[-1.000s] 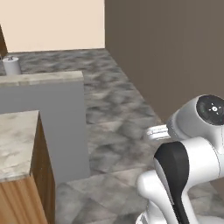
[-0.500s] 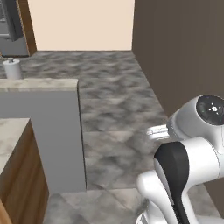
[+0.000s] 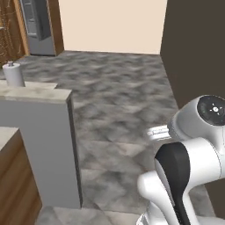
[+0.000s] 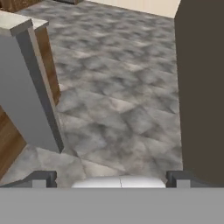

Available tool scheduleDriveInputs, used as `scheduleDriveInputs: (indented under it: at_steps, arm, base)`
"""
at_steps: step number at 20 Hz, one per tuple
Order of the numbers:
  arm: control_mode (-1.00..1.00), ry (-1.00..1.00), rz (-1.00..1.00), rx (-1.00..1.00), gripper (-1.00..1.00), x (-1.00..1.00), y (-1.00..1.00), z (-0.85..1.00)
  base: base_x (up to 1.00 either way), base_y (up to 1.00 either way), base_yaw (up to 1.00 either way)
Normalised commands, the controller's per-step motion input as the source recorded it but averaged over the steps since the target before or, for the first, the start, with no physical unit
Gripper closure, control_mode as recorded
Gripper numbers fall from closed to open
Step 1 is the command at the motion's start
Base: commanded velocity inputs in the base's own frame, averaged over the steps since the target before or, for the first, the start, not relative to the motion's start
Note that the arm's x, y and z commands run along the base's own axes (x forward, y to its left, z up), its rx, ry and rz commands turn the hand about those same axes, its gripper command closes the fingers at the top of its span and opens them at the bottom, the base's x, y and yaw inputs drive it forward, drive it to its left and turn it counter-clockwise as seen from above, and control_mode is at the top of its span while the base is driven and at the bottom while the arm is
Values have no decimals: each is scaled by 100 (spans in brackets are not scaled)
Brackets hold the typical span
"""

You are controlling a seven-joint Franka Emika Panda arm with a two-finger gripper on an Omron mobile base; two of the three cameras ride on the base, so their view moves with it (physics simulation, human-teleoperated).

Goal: Place the cold items (carrot and eggplant) from the fridge in one tupperware on the dining counter. Place the warm items (kebab skewer and hot dog) in the stove area in another tupperware.

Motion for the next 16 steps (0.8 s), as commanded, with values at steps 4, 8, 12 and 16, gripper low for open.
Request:
scheduleDriveInputs:
  at_steps: [4, 8, 12, 16]
  arm:
    - [100, 0, 0, 0, -100, 0, 0, 0]
    - [100, 0, 0, 0, -100, 0, 0, 0]
    - [100, 0, 0, 0, -100, 0, 0, 0]
    - [100, 0, 0, 0, -100, 0, 0, 0]
  base:
    - [68, -73, 34]
    - [70, -71, 34]
    - [70, -72, 34]
    - [71, -71, 34]
